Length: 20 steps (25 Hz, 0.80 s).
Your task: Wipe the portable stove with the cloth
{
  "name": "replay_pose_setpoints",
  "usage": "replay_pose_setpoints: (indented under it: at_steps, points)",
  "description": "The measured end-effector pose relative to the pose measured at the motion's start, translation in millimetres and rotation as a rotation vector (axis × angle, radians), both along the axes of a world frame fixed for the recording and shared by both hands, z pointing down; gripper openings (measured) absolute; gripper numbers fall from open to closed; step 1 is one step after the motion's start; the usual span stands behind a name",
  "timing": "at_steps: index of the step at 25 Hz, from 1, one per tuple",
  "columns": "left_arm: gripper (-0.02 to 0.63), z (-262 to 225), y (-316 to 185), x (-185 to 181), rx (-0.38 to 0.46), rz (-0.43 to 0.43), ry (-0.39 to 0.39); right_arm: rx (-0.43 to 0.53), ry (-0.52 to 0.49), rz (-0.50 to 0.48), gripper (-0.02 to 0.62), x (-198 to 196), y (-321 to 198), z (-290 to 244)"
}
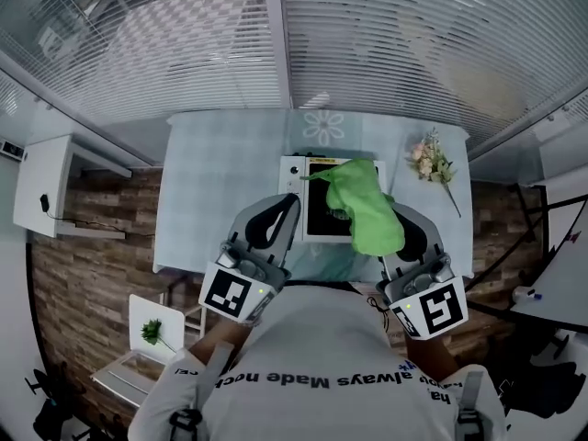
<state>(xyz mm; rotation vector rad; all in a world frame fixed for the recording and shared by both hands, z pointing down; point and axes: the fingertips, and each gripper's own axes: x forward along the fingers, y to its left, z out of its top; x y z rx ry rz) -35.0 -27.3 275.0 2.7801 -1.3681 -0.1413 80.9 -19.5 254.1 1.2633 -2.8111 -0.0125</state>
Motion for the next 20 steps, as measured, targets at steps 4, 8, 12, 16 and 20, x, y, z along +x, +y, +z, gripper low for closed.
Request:
replay_pose_setpoints:
  at_steps: [4, 8, 12, 16, 20]
  points:
    - [0.012, -12.0, 1.8, 11.6, 0.021, 0.027, 0.009, 0.010, -0.023, 0.029, 0.026, 12.6, 5.6, -9.4]
    - [0.012, -17.8, 1.9, 24.2, 0.019, 0.060, 0.009, 0.009, -0.027, 0.052, 0.026, 23.2, 7.0, -12.1]
    - [0.012, -19.9, -0.2, 29.4, 0.023, 0.070, 0.027, 0.009, -0.019, 0.067, 0.026, 25.8, 4.6, -12.8]
    - [0.012, -19.9, -2.2, 29.2, 0.026, 0.073, 0.029, 0.013, -0.022, 0.066, 0.026, 24.1, 3.0, -14.6]
    - [0.012, -22.7, -4.5, 25.0, 0.031, 0.076, 0.020, 0.022, -0.014, 0.068, 0.026, 21.2, 1.1, -17.0]
